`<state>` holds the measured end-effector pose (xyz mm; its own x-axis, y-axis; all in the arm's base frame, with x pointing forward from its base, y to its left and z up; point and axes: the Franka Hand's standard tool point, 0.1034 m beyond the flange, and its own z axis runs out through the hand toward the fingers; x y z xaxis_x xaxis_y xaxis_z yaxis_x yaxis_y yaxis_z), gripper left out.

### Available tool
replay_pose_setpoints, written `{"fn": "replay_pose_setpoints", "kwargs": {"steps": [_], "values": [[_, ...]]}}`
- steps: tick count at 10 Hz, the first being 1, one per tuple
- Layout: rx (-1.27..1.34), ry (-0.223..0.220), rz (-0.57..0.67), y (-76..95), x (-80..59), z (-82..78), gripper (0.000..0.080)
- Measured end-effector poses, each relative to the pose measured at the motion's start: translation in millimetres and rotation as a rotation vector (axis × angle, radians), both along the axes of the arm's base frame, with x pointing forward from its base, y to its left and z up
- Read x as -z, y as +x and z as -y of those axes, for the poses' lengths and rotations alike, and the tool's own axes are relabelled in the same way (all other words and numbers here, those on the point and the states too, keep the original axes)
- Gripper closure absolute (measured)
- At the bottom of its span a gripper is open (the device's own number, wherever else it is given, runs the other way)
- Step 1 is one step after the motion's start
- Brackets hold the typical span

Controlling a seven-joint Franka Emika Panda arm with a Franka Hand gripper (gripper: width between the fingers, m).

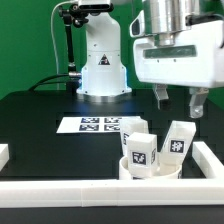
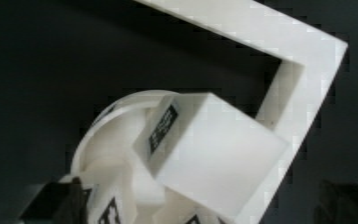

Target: Assemble stool

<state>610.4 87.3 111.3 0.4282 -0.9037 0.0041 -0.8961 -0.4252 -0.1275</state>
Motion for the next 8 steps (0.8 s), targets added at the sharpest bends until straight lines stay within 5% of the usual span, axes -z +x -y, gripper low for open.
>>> {"fn": "replay_pose_setpoints", "kwargs": {"steps": [8], "values": [[-0.785, -0.117, 0.032, 1.0, 0.1, 5.4, 0.0151]]}}
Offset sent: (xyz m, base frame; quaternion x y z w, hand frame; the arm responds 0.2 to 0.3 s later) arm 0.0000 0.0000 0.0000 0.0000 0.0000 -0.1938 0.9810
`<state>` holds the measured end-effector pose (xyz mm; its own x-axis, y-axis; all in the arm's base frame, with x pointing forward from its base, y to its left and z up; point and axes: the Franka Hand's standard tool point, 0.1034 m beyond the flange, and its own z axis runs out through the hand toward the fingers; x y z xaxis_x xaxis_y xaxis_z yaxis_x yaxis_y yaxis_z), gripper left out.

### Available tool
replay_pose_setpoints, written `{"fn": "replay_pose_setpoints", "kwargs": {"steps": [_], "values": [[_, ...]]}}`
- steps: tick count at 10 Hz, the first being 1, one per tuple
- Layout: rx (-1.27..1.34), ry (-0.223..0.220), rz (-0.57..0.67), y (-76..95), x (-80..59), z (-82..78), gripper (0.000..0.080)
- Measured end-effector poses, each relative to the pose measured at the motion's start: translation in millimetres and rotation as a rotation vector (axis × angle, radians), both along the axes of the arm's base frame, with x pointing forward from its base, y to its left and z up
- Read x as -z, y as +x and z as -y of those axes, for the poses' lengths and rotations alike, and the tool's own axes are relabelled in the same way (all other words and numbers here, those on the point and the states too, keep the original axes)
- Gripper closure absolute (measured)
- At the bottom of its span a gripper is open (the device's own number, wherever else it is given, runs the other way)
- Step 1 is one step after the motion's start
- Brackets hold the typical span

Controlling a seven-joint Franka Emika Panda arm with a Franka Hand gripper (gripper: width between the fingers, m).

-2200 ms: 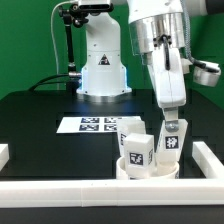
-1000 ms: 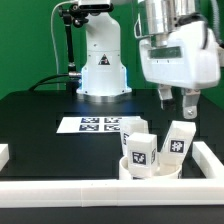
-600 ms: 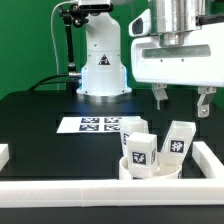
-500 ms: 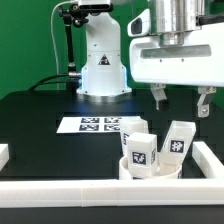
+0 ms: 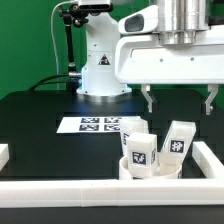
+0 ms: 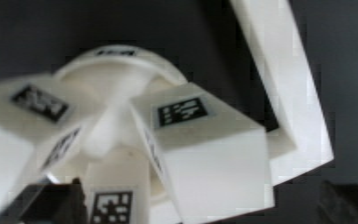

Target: Assemble stool

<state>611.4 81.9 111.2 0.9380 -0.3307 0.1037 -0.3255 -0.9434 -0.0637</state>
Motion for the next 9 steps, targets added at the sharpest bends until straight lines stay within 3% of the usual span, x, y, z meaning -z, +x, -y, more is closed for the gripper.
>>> {"fn": "replay_pose_setpoints", "kwargs": {"steps": [3, 6, 9], "values": [[-0.302, -0.044, 0.016, 2.1, -0.6, 3.3, 0.0151], [-0.433, -0.073, 0.015, 2.3, -0.6, 6.5, 0.0151], [-0.808, -0.142, 0.002, 1.4, 1.3, 1.8, 0.0151]]}}
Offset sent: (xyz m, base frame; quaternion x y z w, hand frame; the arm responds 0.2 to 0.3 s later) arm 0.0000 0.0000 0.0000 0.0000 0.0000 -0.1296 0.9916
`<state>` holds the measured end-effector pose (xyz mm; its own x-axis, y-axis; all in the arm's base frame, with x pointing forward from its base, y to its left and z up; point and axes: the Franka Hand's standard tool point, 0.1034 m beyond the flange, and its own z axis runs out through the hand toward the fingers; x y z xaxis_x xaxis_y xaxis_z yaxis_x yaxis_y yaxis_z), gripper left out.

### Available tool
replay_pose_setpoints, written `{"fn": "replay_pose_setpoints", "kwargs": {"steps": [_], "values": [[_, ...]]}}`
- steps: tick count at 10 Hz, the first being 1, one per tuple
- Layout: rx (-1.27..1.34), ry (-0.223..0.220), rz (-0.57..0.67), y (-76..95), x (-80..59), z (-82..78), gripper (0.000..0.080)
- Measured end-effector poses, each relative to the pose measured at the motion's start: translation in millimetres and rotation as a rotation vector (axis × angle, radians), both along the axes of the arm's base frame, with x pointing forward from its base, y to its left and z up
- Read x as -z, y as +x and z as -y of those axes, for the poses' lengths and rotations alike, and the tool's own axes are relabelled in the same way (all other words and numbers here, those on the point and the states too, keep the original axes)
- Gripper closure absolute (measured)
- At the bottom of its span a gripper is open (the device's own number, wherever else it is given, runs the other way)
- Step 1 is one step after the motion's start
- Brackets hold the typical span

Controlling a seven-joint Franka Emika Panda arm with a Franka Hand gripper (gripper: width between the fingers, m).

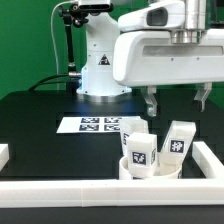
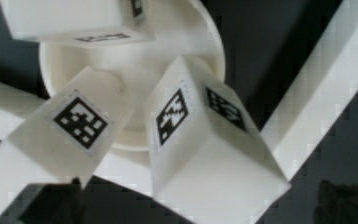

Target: Assemble stool

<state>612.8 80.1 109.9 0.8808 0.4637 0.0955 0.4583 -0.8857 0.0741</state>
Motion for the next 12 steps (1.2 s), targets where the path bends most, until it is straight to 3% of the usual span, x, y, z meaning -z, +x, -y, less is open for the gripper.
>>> {"fn": "replay_pose_setpoints", "kwargs": {"steps": [2, 6, 9, 12], "values": [[-0.171, -0.037, -0.008, -1.1, 1.7, -4.5, 0.0151], [-0.436, -0.112, -0.025, 0.3, 2.6, 7.2, 0.0151], [-0.673, -0.174, -0.078, 5.9, 11.0, 12.0, 0.0151], [-0.637, -0.166, -0.092, 4.1, 19.4, 4.7, 0.0151]]}}
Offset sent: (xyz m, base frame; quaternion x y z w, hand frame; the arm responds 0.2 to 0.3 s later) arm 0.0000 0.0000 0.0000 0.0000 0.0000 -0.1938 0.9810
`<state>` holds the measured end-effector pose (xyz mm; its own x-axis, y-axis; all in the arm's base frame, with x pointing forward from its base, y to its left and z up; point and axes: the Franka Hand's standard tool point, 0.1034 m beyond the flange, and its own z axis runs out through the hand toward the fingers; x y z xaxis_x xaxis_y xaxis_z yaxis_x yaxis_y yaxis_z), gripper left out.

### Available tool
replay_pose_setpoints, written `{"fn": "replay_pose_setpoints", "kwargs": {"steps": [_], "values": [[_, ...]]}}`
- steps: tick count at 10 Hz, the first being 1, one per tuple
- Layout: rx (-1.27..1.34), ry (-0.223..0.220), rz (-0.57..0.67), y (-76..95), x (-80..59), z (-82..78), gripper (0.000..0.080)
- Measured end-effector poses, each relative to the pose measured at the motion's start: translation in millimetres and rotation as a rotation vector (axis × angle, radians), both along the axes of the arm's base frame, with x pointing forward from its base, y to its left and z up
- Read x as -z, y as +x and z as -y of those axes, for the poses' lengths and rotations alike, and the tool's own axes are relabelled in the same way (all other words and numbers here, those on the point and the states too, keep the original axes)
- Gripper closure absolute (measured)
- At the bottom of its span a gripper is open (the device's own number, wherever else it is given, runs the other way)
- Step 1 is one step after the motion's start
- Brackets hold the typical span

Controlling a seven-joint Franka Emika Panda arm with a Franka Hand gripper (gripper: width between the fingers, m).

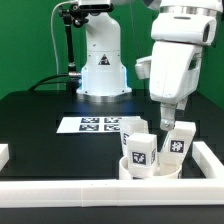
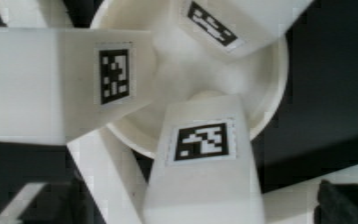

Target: Assemble stool

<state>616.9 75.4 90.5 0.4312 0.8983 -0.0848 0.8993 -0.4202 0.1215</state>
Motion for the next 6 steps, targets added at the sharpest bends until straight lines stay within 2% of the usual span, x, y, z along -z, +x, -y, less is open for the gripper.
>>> {"fn": "replay_pose_setpoints", "kwargs": {"steps": [2, 3, 4, 5, 6], "values": [[0.013, -0.003, -0.005, -1.1, 5.9, 1.1, 0.0151], [0.02, -0.004, -0.007, -1.8, 7.8, 1.6, 0.0193], [0.029, -0.005, -0.007, -2.2, 8.7, 1.8, 0.0193], [0.031, -0.005, -0.007, -2.1, 8.6, 2.2, 0.0361], [0.033, -0.005, -0.006, -1.8, 8.2, 2.8, 0.0453]]}}
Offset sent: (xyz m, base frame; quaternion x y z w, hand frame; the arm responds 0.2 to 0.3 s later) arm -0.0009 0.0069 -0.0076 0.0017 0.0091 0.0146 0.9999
